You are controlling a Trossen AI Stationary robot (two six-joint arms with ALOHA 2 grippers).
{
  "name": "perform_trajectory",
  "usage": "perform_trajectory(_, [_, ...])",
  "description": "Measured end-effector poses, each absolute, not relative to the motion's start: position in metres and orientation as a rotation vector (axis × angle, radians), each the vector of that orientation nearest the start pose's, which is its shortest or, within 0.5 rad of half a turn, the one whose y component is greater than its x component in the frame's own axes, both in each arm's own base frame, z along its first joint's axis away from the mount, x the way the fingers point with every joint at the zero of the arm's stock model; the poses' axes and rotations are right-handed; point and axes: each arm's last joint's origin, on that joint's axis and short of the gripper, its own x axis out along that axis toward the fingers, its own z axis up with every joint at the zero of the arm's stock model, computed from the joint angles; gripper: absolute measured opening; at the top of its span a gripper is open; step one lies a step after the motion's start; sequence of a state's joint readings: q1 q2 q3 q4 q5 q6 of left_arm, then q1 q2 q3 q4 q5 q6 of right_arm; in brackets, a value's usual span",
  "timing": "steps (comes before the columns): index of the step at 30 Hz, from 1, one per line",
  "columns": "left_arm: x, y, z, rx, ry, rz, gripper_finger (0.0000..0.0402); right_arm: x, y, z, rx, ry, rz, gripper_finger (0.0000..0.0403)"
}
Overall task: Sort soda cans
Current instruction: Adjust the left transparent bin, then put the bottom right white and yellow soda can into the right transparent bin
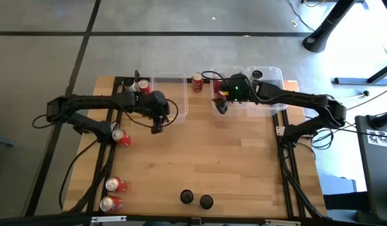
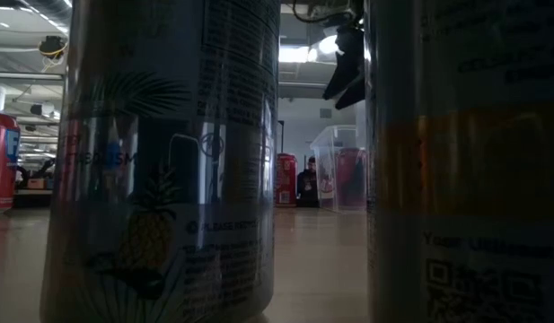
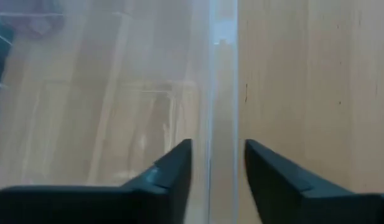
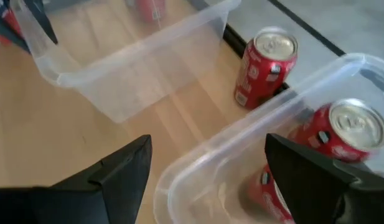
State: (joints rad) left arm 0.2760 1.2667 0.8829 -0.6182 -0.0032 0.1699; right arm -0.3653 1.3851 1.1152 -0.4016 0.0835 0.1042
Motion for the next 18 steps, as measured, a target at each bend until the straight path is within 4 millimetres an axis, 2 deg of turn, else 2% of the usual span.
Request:
perform_trajectory(4, [0.23, 0.065, 0.247, -0.004, 1.025, 0.183, 0.0212, 0.283, -0.111, 0.299, 0.181, 0.588, -0.467, 0.0312])
perform_trajectory(9, [0.223, 0.063, 0.278, -0.025, 0.998, 0.206, 0.0267, 0.292, -0.116, 0.316, 0.134, 0.48, -0.464, 0.0312])
perform_trajectory(13, [0.213, 0.061, 0.298, -0.021, 0.921, 0.229, 0.0284, 0.308, -0.131, 0.337, 0.107, 0.462, -0.478, 0.0312])
perform_trajectory(18, [0.197, 0.058, 0.312, 0.006, 0.865, 0.277, 0.0283, 0.341, -0.158, 0.353, 0.125, 0.553, -0.462, 0.0312])
